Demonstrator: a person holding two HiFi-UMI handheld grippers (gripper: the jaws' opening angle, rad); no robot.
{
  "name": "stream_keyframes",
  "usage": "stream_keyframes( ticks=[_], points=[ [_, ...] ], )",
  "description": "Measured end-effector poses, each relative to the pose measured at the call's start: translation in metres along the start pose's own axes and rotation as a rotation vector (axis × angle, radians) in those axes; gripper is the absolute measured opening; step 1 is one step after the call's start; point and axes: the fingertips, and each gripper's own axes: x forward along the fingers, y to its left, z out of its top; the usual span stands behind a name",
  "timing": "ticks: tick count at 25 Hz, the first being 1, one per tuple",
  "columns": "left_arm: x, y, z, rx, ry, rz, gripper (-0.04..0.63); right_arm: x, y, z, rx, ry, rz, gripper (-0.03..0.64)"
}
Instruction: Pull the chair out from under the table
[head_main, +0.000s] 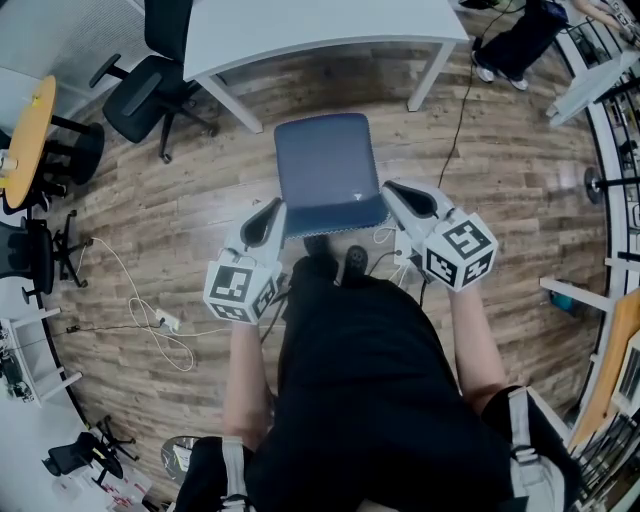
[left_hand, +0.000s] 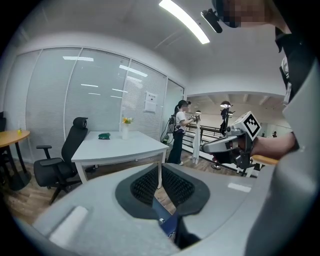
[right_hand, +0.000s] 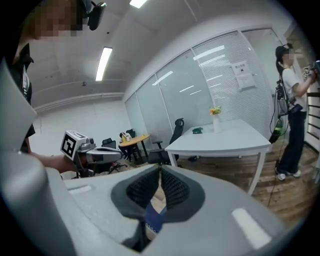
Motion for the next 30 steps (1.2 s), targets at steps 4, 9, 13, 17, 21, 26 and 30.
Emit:
stream_keyframes(
  ticks=[4, 9, 13, 17, 21, 26, 30],
  points=[
    [0.001, -0.004, 0.004, 0.009, -0.010, -0.015, 0.021, -0.004, -0.002, 0.003, 0.005, -0.025, -0.008, 0.003],
    [0.002, -0.009, 0.009, 0.015, -0.014, -0.030, 0.020, -0.005, -0.002, 0.007, 0.005, -0.035, -0.007, 0.003],
    [0.004, -0.011, 0.011, 0.017, -0.016, -0.039, 0.020, -0.008, -0.002, 0.008, 0.003, -0.055, -0.015, 0.003],
    [0.003, -0.008, 0.013, 0.019, -0.015, -0.038, 0.020, -0.009, 0.002, 0.013, -0.030, -0.065, -0.011, 0.003],
    [0.004, -0.008, 0.012, 0.016, -0.008, -0.034, 0.020, -0.010, 0.003, 0.012, -0.048, -0.055, -0.009, 0.003],
    [0.005, -0.010, 0.009, 0.017, -0.001, -0.034, 0.020, -0.010, 0.002, 0.010, -0.045, -0.053, -0.004, 0.003],
    [0.003, -0.008, 0.006, 0.014, 0.006, -0.029, 0.020, -0.009, 0.003, 0.011, -0.047, -0.057, 0.001, 0.003]
  ],
)
